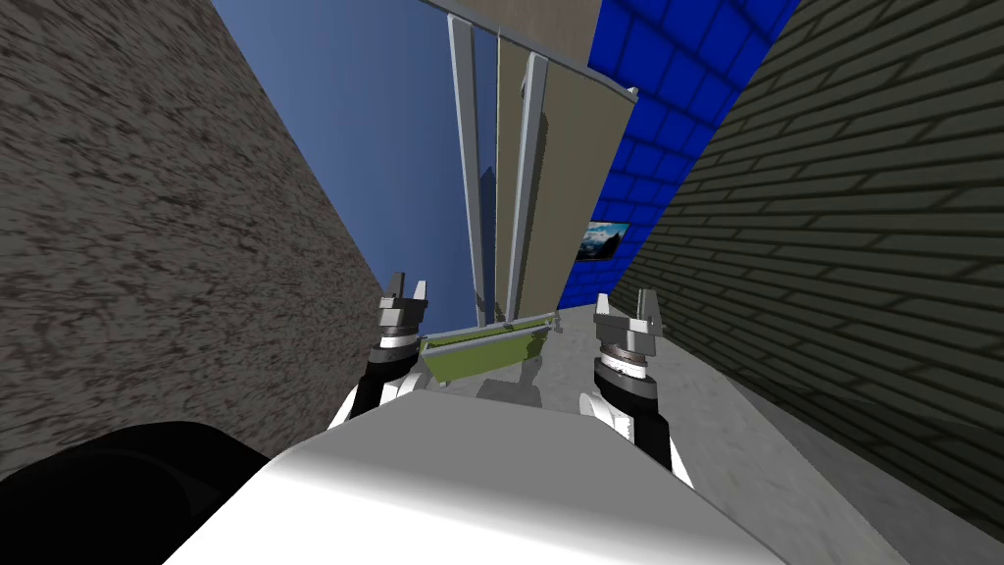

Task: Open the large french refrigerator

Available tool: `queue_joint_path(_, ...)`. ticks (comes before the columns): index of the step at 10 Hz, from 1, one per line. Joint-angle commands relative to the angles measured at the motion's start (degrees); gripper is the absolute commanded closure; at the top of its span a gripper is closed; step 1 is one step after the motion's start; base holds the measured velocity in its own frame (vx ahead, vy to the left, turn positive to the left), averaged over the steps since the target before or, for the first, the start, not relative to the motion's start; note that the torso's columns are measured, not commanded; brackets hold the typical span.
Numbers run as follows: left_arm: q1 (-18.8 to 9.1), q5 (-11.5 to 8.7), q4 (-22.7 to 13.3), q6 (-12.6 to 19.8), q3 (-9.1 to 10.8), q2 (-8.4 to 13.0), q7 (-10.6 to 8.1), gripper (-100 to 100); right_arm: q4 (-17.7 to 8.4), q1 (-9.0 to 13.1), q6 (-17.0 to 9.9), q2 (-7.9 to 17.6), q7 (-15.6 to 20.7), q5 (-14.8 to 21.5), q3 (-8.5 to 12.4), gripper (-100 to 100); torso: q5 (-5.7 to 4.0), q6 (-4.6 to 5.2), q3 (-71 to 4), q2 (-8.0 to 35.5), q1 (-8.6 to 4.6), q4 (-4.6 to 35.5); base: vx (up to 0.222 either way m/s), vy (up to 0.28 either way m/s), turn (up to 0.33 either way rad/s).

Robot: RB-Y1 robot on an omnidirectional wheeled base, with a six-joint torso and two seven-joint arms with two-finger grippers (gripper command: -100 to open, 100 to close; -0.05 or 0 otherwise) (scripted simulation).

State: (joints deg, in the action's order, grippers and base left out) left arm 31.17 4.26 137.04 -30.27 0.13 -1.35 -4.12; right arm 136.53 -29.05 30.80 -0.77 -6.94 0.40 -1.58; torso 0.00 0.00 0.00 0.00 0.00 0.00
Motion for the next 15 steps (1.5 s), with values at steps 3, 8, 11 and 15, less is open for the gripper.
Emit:
queue_joint_path(3,0.0,0.0,0.01,0.0,0.0,0.0,0.0,0,0.01,0.0,0.0,0.0,0.0,0.0,0.0,0,0.0,0.0,-20.14,10.03,0.0,10.06,0.0,0.0,0.0)
queue_joint_path(8,0.0,0.0,0.02,0.0,0.0,0.0,0.0,0,0.02,0.0,0.0,0.0,0.0,0.0,0.0,0,0.0,0.0,-62.27,31.16,0.0,31.14,0.0,0.0,0.0)
queue_joint_path(11,-0.29,-0.13,-1.56,-0.76,-0.02,3.63,-0.11,-100,0.0,0.0,0.0,0.0,0.0,0.0,0.0,0,0.0,0.0,-83.15,41.52,-0.02,41.48,0.013,-0.013,0.0)
queue_joint_path(15,-1.21,-0.58,-6.69,-3.28,-0.1,8.1,-0.48,-100,-0.01,-0.01,0.0,-0.01,0.0,0.0,0.0,0,-0.02,0.0,-84.6,42.22,-0.05,42.26,0.047,-0.053,0.001)
